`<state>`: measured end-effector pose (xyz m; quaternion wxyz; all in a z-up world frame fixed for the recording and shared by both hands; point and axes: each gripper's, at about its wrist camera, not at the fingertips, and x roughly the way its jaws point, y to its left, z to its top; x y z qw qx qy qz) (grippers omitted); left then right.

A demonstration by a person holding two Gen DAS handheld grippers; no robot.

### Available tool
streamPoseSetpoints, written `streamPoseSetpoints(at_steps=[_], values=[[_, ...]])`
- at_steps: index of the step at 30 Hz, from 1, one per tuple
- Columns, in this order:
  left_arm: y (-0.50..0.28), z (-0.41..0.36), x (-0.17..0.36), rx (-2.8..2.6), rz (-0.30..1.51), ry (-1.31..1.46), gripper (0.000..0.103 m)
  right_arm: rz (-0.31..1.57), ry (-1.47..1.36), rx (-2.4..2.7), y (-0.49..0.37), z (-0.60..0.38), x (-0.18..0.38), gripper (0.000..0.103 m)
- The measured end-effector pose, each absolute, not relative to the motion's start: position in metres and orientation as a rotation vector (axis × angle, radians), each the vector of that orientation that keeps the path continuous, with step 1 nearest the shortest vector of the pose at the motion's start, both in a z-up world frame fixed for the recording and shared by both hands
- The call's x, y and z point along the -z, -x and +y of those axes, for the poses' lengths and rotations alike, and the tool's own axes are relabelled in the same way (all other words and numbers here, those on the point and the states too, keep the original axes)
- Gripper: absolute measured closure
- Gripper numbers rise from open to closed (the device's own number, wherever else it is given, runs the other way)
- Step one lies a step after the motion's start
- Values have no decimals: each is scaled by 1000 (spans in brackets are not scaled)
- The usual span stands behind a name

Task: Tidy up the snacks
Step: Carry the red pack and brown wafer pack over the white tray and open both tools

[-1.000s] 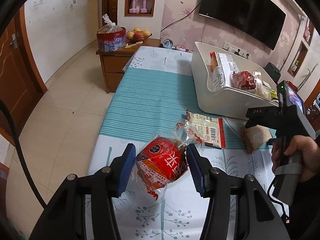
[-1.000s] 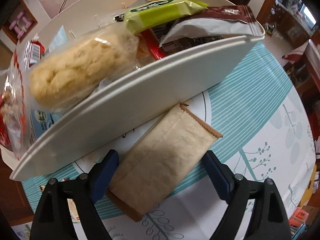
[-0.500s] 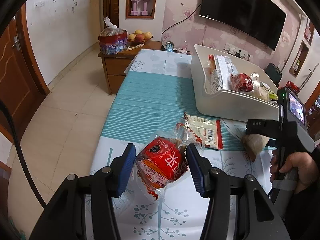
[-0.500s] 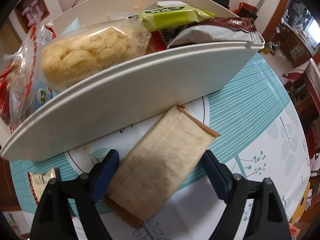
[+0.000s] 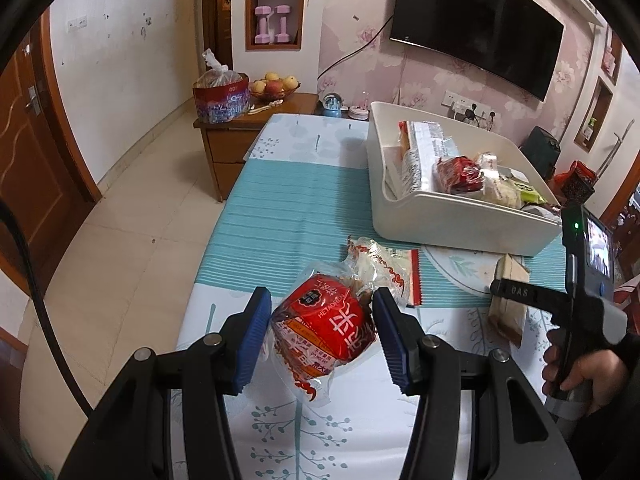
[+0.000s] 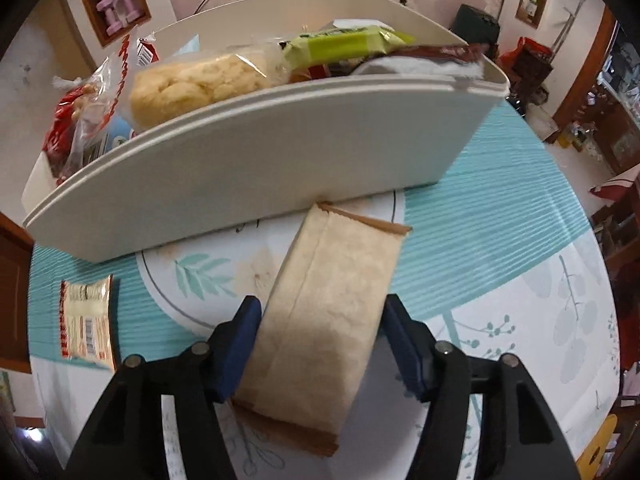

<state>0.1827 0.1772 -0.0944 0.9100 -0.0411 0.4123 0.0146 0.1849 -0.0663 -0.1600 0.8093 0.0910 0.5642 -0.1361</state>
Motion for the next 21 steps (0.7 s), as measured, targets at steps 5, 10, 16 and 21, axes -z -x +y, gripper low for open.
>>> streamPoseSetpoints(at_steps=[5, 10, 16, 21], values=[[-183, 167, 87, -21, 840, 67, 52, 1198, -231, 223, -162, -87, 157, 40], [-185, 159, 81, -1, 835, 47, 52, 1205, -268, 184, -149, -103, 155, 41], [-191, 144, 71, 33, 827, 23, 52, 1188, -316, 170, -152, -137, 142, 41], [-201, 129, 62, 78, 823, 18, 52, 1146, -343, 180, -144, -151, 122, 40]])
